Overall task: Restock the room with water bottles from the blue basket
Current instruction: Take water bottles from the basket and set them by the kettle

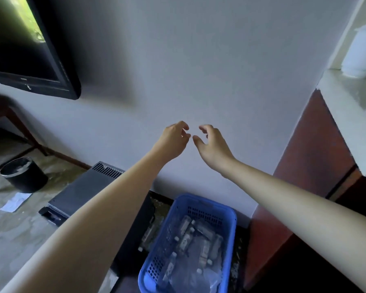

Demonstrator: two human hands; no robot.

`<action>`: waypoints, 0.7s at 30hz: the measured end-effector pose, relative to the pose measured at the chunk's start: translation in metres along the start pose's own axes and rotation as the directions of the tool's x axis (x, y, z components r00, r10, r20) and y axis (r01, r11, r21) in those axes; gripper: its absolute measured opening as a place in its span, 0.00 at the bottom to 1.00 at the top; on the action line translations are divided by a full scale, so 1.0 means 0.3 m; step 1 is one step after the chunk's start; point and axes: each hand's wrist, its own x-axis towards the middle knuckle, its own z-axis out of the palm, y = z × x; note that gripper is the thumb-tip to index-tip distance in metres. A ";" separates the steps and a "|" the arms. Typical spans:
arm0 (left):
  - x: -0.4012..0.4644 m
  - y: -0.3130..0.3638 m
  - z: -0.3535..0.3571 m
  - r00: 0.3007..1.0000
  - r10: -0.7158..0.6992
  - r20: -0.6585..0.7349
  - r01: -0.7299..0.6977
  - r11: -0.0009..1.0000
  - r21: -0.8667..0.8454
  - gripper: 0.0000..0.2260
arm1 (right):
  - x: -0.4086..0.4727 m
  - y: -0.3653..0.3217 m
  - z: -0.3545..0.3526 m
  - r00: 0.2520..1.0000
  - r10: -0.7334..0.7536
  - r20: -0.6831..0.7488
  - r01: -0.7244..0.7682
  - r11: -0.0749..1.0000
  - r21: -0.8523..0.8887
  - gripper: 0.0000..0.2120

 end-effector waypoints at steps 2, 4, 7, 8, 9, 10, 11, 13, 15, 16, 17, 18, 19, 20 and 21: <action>0.009 -0.053 -0.003 0.999 0.011 0.045 -0.008 0.997 -0.071 0.13 | -0.016 0.014 0.053 0.997 0.065 -0.052 -0.066 0.998 -0.013 0.23; 0.019 -0.104 -0.013 0.993 0.053 0.106 -0.040 0.992 -0.121 0.13 | -0.041 0.019 0.108 0.986 0.131 -0.102 -0.134 0.991 -0.023 0.23; 0.041 -0.153 -0.028 0.980 0.112 0.165 -0.092 0.988 -0.124 0.13 | -0.081 0.022 0.170 0.962 0.216 -0.167 -0.222 0.975 -0.019 0.22; 0.048 -0.164 -0.029 0.976 0.121 0.180 -0.098 0.987 -0.131 0.13 | -0.095 0.024 0.183 0.953 0.242 -0.184 -0.247 0.969 -0.009 0.22; 0.053 -0.175 -0.024 0.972 0.126 0.197 -0.100 0.985 -0.138 0.13 | -0.110 0.027 0.194 0.944 0.265 -0.197 -0.271 0.963 0.000 0.22; 0.054 -0.184 -0.017 0.968 0.128 0.218 -0.098 0.985 -0.142 0.14 | -0.124 0.033 0.203 0.935 0.286 -0.208 -0.292 0.957 0.005 0.22; 0.053 -0.194 -0.006 0.961 0.131 0.242 -0.099 0.985 -0.141 0.15 | -0.136 0.042 0.210 0.927 0.304 -0.218 -0.310 0.951 0.007 0.22; 0.046 -0.214 0.026 0.943 0.152 0.295 -0.122 0.985 -0.118 0.17 | -0.156 0.066 0.222 0.915 0.329 -0.235 -0.338 0.941 0.004 0.22; 0.041 -0.231 0.062 0.929 0.171 0.328 -0.151 0.985 -0.084 0.18 | -0.169 0.096 0.230 0.903 0.353 -0.245 -0.364 0.931 0.001 0.22; 0.041 -0.239 0.081 0.925 0.171 0.341 -0.155 0.985 -0.075 0.18 | -0.172 0.112 0.234 0.897 0.364 -0.249 -0.376 0.927 -0.001 0.22; 0.040 -0.246 0.100 0.920 0.165 0.354 -0.148 0.986 -0.076 0.18 | -0.174 0.130 0.238 0.893 0.373 -0.253 -0.386 0.922 -0.003 0.22; 0.039 -0.252 0.119 0.917 0.157 0.367 -0.137 0.987 -0.082 0.18 | -0.175 0.151 0.242 0.889 0.381 -0.255 -0.395 0.919 -0.006 0.22; 0.035 -0.258 0.138 0.914 0.150 0.376 -0.128 0.988 -0.083 0.18 | -0.175 0.172 0.246 0.887 0.385 -0.255 -0.401 0.916 -0.010 0.23; 0.030 -0.266 0.158 0.912 0.145 0.383 -0.125 0.989 -0.076 0.18 | -0.175 0.194 0.253 0.887 0.387 -0.252 -0.403 0.915 -0.016 0.23; 0.025 -0.278 0.181 0.910 0.142 0.389 -0.129 0.990 -0.061 0.18 | -0.176 0.218 0.260 0.889 0.386 -0.247 -0.403 0.915 -0.019 0.23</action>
